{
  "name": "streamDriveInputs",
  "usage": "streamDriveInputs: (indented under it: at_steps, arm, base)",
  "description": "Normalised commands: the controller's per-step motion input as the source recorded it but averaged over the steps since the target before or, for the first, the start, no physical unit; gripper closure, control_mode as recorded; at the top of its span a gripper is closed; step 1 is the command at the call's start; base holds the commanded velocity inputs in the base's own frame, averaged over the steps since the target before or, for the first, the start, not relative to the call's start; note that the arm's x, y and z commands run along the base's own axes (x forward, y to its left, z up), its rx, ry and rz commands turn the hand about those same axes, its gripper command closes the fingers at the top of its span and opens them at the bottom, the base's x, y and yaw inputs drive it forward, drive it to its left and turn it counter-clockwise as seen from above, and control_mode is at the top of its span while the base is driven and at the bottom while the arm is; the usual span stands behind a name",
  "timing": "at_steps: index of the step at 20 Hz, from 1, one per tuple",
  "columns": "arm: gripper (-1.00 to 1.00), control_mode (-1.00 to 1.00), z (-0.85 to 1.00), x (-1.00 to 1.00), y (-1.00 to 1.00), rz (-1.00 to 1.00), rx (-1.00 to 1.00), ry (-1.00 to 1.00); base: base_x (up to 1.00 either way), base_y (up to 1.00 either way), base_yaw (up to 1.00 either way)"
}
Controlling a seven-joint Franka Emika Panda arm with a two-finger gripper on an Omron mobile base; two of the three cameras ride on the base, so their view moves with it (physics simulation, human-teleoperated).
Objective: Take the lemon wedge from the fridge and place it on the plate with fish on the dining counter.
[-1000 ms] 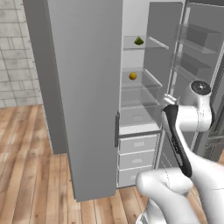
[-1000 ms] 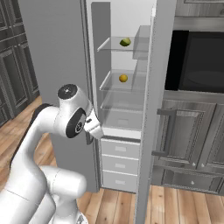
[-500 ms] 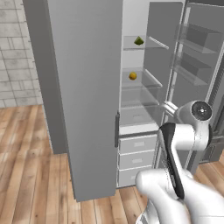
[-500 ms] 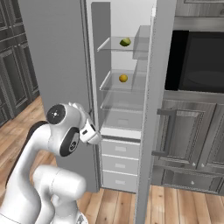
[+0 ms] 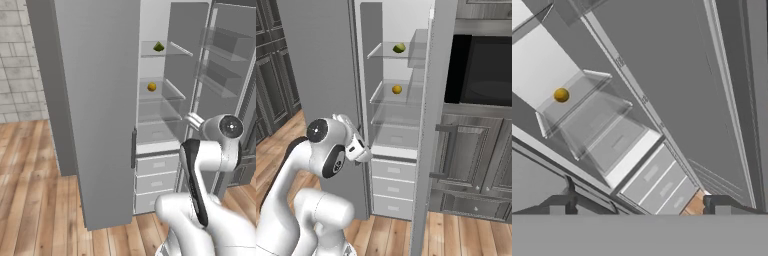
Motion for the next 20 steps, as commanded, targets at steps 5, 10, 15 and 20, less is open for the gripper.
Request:
streamDriveInputs:
  at_steps: [5, 10, 15, 20]
  arm:
    - [-1.0, 1.0, 0.03, 0.04, 0.0, 0.0, 0.0, 0.0]
    - [-1.0, 1.0, 0.0, 0.0, 0.0, 0.0, 0.0, 0.0]
    - [-1.0, 1.0, 0.0, 0.0, 0.0, 0.0, 0.0, 0.0]
    - [-1.0, 1.0, 0.0, 0.0, 0.0, 0.0, 0.0, 0.0]
  base:
    - [0.55, -0.01, 0.0]
    - [0.72, -0.33, 0.0]
    - [0.63, -0.5, 0.0]
    - [0.76, -0.22, 0.0]
